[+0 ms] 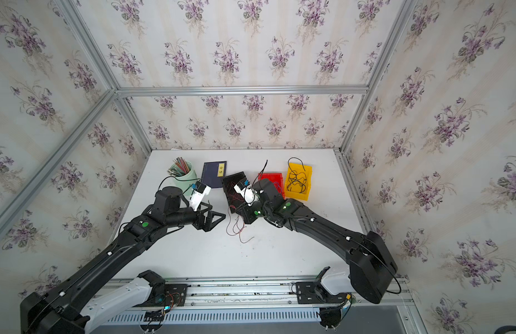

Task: Untangle and sort cables by color
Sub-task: Untie the cable.

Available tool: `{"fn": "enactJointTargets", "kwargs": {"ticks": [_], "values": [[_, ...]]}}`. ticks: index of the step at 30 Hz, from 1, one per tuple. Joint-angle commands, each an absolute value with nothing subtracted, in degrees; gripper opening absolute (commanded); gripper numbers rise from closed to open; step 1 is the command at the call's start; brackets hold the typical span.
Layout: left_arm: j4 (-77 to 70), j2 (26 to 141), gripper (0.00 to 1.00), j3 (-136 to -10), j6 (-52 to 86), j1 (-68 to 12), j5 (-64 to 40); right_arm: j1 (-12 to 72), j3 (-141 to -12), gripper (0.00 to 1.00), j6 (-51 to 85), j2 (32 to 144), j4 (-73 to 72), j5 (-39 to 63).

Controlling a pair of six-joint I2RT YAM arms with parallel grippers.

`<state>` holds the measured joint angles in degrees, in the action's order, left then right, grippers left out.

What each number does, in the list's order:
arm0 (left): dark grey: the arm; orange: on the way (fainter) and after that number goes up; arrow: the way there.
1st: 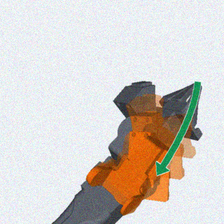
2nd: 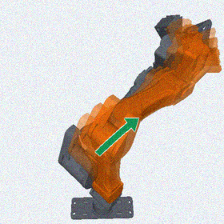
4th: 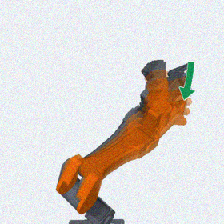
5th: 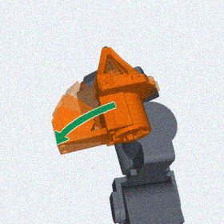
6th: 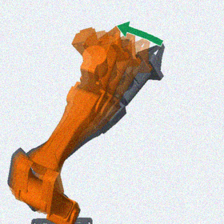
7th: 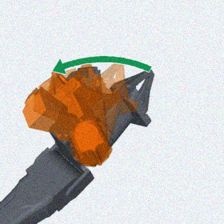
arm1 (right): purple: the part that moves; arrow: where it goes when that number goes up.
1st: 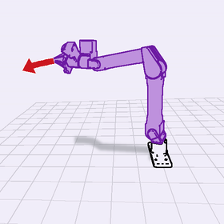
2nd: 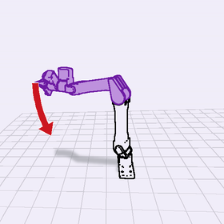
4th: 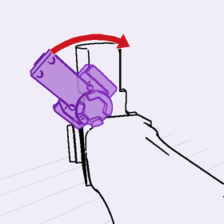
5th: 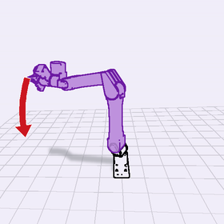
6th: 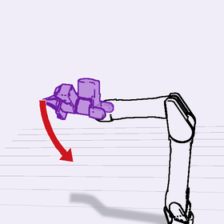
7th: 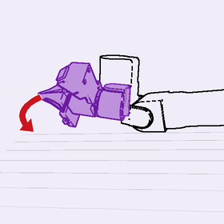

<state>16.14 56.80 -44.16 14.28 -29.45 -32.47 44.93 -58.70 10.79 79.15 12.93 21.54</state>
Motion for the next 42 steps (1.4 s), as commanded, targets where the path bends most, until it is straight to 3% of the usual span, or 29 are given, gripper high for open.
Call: {"fn": "enactJointTargets", "kwargs": {"ticks": [1, 6, 15, 16, 19, 21, 31, 36, 42], "values": [[7.97, 58.58, 0.99, -43.83, 14.68, -32.71, -34.9, 44.78, -62.02, 0.0, 13.93, 79.1, 16.32, 20.91], [6.93, 61.69, 1.0, -44.58, 15.24, -36.05, -31.39, 44.83, -65.34, 0.0, 16.65, 78.02, 16.99, 20.61], [8.19, 66.61, 0.84, -47.96, 14.96, -36.45, -26.31, 44.84, -67.44, 0.0, 18.76, 76.55, 17.09, 21.63], [7.45, 67.21, 0.77, -47.99, 15.04, -36.52, -26.7, 44.82, -67.34, 0.0, 18.93, 76.55, 17.05, 21.57], [7.33, 68.87, 0.36, -48.85, 15.61, -36.48, -27.11, 44.82, -67.32, 0.0, 18.99, 76.73, 16.96, 21.09], [7.37, 69.31, 0.23, -49.05, 15.8, -36.47, -27.39, 44.8, -67.35, 0.0, 18.68, 76.97, 17.03, 20.71], [9.92, 65.43, 0.24, -48.13, 14.16, -36.39, -27.87, 41.38, -65.43, 0.0, 18.75, 78.4, 19.42, 15.11], [11.87, 64.82, 0.05, -46.94, 14.04, -36.04, -27.07, 37.78, -64.87, 0.0, 19.56, 76.93, 18.06, 15.35], [11.89, 66.82, 0.03, -47.71, 14.02, -35.85, -26.47, 36.7, -66.26, 0.0, 18.96, 77.25, 17.93, 17.12]]}}
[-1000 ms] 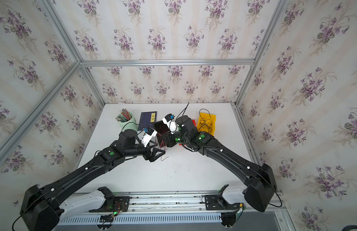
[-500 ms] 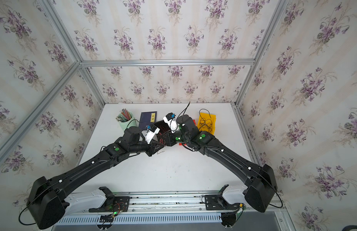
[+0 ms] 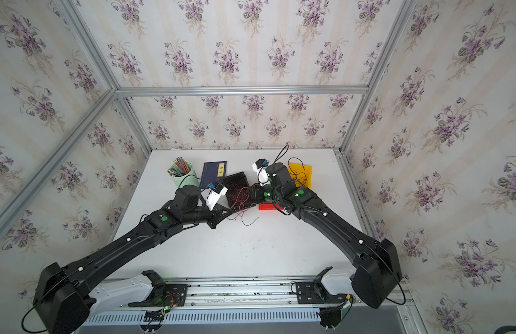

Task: Untangle and sort cables by color
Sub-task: Untie the cable.

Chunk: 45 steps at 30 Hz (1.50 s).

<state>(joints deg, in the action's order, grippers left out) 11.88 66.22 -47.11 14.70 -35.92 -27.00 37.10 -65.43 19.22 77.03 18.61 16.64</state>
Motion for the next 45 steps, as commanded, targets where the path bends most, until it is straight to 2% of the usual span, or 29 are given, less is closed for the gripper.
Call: {"fn": "enactJointTargets", "kwargs": {"ticks": [1, 6, 10, 13, 16, 22, 27, 32, 39, 45], "values": [[11.72, 67.02, 0.03, -47.97, 14.17, -35.85, -26.25, 36.63, -66.51, 0.0, 19.07, 77.26, 17.91, 17.32], [10.68, 67.75, 0.04, -48.62, 14.93, -35.86, -25.77, 35.8, -68.31, 0.0, 20.18, 76.41, 17.45, 17.23], [15.51, 67.94, 0.02, -48.53, 14.4, -35.6, -18.61, 33.42, -70.81, 0.0, 20.54, 75.25, 17.45, 16.81], [16.93, 68.91, 0.02, -46.65, 14.15, -34.01, -18.18, 31.64, -73.11, 0.0, 20.89, 74.37, 17.09, 16.1], [20.68, 70.21, 0.02, -45.65, 13.89, -32.24, -16.06, 27.23, -75.25, 0.0, 21.01, 73.67, 16.45, 15.95], [25.57, 66.12, 0.02, -44.78, 13.89, -29.52, -10.9, 21.74, -76.3, 0.0, 21.12, 73.62, 15.95, 18.5], [33.35, 63.27, 0.02, -46.71, 14.3, -26.43, -5.76, 21.08, -74.95, 0.0, 22.24, 74.09, 13.68, 18.38], [37.89, 60.36, 0.03, -45.26, 14.24, -19.48, -7.26, 16.21, -74.91, 0.0, 23.66, 72.87, 12.33, 15.12], [40.28, 59.85, 0.03, -47.47, 14.25, -15.78, -8.19, 9.12, -75.15, 0.0, 26.07, 70.64, 11.39, 11.2], [36.11, 58.36, 0.04, -48.83, 14.14, -15.56, -13.92, 10.19, -68.48, 0.0, 35.09, 71.63, 1.02, 22.26]]}}
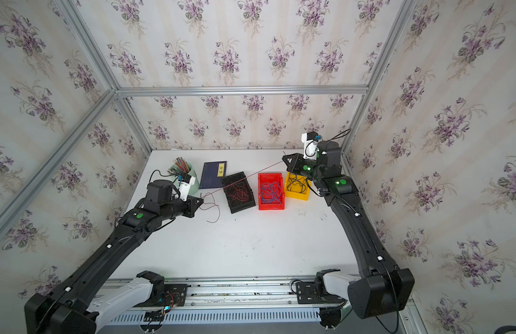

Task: Untangle and sort cables by color
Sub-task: Untie the cable.

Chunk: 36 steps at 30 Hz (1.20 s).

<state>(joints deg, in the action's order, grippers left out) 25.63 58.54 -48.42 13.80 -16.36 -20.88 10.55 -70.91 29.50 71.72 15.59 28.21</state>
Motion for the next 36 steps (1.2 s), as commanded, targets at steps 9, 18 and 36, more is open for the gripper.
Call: {"fn": "enactJointTargets", "kwargs": {"ticks": [9, 18, 36], "values": [[31.19, 63.69, 0.05, -56.06, 12.31, -15.56, -25.11, 19.14, -68.98, 0.0, 35.44, 76.79, -8.47, 28.75], [28.54, 67.41, 0.47, -59.76, 10.63, -15.6, -26.92, 25.12, -77.8, 0.0, 33.3, 79.34, -9.35, 31.88], [22.95, 60.28, 0.83, -49.99, 11.57, -15.97, -28.64, 27.04, -90.13, 0.0, 33.73, 84.29, -9.43, 33.64]]}}
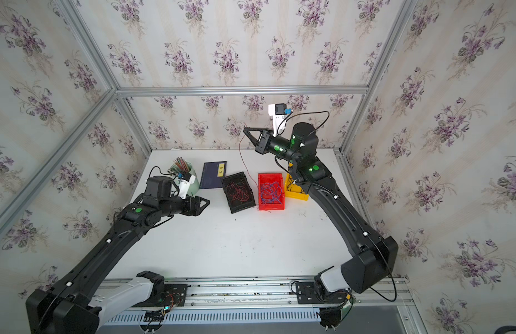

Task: Untangle and sort cables by color
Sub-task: Untie the cable.

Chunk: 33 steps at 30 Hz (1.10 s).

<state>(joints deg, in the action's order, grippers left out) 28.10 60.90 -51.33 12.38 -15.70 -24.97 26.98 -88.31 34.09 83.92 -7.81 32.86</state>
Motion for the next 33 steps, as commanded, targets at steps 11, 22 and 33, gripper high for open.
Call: {"fn": "enactJointTargets", "kwargs": {"ticks": [11, 22, 33], "values": [[-1.22, 61.64, 0.96, -44.07, 5.63, -21.26, -28.05, 27.1, -101.79, 0.0, 39.77, 85.68, -10.58, 34.6], [-15.2, 66.08, 1.0, -45.86, -0.34, -25.11, -28.92, 27.08, -111.51, 0.0, 44.44, 87.6, -9.6, 34.27], [-26.51, 77.29, 1.0, -52.54, -2.18, -30.76, -49.15, 27.1, -117.42, 0.0, 45.84, 87.24, -6.37, 32.81]]}}
